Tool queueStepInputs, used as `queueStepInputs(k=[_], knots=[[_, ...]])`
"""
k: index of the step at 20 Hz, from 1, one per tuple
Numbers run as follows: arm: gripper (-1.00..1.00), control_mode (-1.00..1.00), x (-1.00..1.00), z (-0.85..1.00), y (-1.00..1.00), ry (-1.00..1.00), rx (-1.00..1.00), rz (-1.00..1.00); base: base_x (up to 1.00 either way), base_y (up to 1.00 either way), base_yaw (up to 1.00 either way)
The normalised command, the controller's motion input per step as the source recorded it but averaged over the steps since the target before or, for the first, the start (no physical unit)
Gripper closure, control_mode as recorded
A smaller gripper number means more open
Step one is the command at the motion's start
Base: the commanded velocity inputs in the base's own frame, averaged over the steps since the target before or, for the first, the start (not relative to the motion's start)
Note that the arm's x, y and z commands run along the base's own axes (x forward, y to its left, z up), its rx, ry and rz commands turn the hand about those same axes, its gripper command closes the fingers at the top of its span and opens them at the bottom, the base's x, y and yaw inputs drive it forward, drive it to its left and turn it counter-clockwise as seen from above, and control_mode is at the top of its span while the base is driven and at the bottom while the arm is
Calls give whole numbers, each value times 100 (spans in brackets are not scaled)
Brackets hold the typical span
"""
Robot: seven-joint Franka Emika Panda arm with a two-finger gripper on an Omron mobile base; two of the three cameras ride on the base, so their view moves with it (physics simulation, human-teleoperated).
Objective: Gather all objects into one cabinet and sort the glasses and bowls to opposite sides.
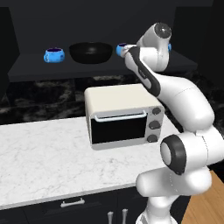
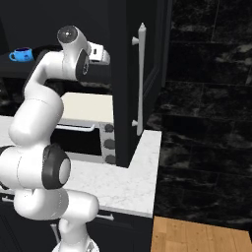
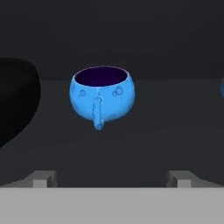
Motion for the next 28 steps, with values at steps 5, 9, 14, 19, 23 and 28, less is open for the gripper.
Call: queueStepInputs(k=[5, 9, 14, 19, 23, 28], knots=[[-100, -100, 17, 0, 36, 1, 0, 0, 0, 0, 0], [-100, -100, 36, 0, 23, 3, 0, 0, 0, 0, 0], [-100, -100, 66, 0, 1, 11, 0, 0, 0, 0, 0], [-100, -100, 34, 0, 0, 8, 0, 0, 0, 0, 0], [-100, -100, 14, 0, -2, 2, 0, 0, 0, 0, 0], [-100, -100, 0, -3, -1, 0, 0, 0, 0, 0, 0]])
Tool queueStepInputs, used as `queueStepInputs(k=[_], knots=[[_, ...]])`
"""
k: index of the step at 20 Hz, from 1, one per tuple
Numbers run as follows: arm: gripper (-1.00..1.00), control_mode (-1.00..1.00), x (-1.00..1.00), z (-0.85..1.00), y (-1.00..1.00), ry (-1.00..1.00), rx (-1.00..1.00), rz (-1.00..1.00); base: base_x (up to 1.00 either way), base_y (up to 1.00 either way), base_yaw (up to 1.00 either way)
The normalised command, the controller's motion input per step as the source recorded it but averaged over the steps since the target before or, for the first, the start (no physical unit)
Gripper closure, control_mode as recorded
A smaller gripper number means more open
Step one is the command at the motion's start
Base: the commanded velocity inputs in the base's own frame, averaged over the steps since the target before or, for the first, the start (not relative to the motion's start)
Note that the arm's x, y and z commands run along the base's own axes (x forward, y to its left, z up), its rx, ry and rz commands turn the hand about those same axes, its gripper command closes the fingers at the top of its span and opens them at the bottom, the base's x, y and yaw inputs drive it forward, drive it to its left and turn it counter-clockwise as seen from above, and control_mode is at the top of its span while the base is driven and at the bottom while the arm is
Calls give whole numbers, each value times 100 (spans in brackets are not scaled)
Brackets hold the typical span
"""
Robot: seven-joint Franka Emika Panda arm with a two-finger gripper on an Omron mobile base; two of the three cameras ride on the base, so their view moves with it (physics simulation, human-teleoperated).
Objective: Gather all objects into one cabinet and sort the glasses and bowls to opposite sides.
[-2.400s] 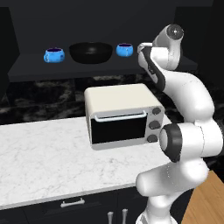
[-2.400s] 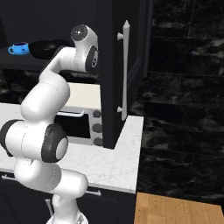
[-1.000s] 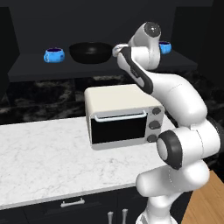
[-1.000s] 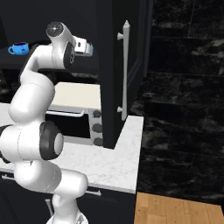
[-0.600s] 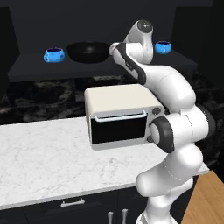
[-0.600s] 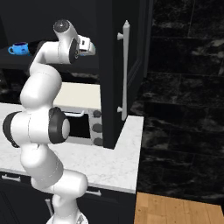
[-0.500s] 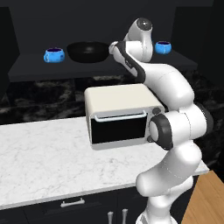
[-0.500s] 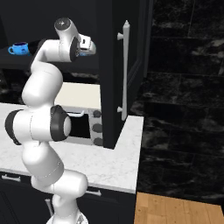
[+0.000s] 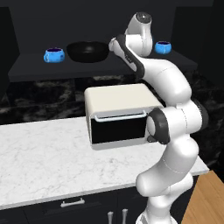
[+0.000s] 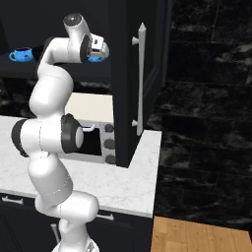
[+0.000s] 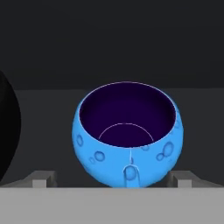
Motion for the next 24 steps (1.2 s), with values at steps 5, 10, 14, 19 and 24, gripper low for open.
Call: queueStepInputs(k=[5, 10, 14, 19, 24], knots=[[-100, -100, 0, -15, -2, -2, 0, 0, 0, 0, 0], [-100, -100, 0, -34, -2, -7, 0, 0, 0, 0, 0], [-100, -100, 0, -9, -1, -4, 0, 0, 0, 0, 0], [-100, -100, 0, 1, -6, 0, 3, 0, 0, 0, 0], [100, -100, 0, 0, -5, 0, 1, 0, 0, 0, 0]])
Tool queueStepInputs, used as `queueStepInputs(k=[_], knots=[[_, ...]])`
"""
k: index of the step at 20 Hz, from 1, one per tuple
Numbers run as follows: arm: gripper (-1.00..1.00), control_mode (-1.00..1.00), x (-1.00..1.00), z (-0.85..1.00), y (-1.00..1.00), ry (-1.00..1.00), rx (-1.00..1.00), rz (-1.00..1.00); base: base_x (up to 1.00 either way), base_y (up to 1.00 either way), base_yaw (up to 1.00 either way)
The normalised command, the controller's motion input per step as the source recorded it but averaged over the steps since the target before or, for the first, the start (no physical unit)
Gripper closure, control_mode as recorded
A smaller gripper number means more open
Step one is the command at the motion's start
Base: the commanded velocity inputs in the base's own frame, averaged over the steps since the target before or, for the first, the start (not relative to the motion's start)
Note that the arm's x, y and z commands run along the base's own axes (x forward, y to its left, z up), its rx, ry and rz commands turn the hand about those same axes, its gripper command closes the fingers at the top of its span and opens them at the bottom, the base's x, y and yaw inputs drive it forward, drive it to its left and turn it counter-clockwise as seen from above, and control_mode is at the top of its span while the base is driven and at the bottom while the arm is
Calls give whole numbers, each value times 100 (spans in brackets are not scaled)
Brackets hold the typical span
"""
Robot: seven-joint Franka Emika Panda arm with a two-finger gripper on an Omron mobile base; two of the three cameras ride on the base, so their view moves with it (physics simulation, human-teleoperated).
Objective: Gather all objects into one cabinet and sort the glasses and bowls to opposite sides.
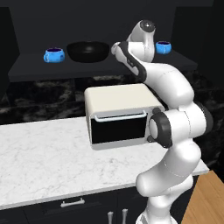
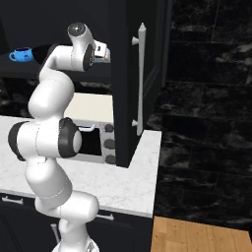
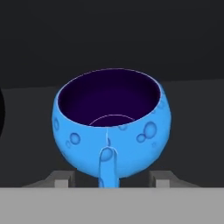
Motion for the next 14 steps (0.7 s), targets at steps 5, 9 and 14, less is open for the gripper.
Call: queueStepInputs(k=[5, 9, 14], knots=[[100, -100, 0, 0, -8, 0, 0, 0, 0, 0, 0], [100, -100, 0, 0, -14, 0, 0, 0, 0, 0, 0], [100, -100, -6, 0, -28, 0, 0, -2, 0, 0, 0]])
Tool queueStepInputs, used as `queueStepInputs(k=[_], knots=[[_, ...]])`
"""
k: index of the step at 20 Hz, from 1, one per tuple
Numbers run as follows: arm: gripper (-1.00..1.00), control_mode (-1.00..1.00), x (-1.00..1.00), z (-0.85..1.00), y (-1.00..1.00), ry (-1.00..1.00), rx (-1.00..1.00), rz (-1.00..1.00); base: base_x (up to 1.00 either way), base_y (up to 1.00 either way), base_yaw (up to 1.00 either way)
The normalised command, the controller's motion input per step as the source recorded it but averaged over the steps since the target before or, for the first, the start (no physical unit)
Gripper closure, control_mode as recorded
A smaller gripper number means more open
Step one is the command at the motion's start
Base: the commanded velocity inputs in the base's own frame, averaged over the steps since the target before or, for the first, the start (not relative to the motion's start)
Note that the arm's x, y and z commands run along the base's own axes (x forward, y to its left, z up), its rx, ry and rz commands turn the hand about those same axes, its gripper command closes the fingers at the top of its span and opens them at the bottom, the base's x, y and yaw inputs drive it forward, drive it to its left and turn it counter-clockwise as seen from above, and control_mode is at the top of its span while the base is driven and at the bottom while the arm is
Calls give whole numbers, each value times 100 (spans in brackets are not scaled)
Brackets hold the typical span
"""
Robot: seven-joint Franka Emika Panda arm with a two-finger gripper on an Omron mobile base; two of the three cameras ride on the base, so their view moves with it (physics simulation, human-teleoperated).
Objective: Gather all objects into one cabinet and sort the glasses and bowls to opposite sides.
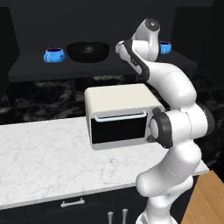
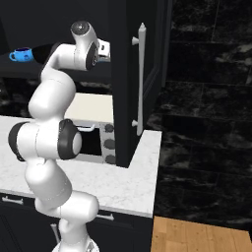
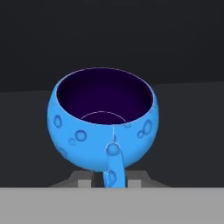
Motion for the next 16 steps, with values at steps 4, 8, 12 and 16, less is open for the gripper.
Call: queueStepInputs(k=[4, 8, 12, 16], knots=[[100, -100, -32, 0, -47, 0, 0, -11, 0, 0, 0], [100, -100, -53, 0, -54, 0, 0, -17, 0, 0, 0], [100, -100, -60, 0, -51, 0, 0, -17, 0, 0, 0], [100, -100, -56, 0, -47, 0, 0, -17, 0, 0, 0]])
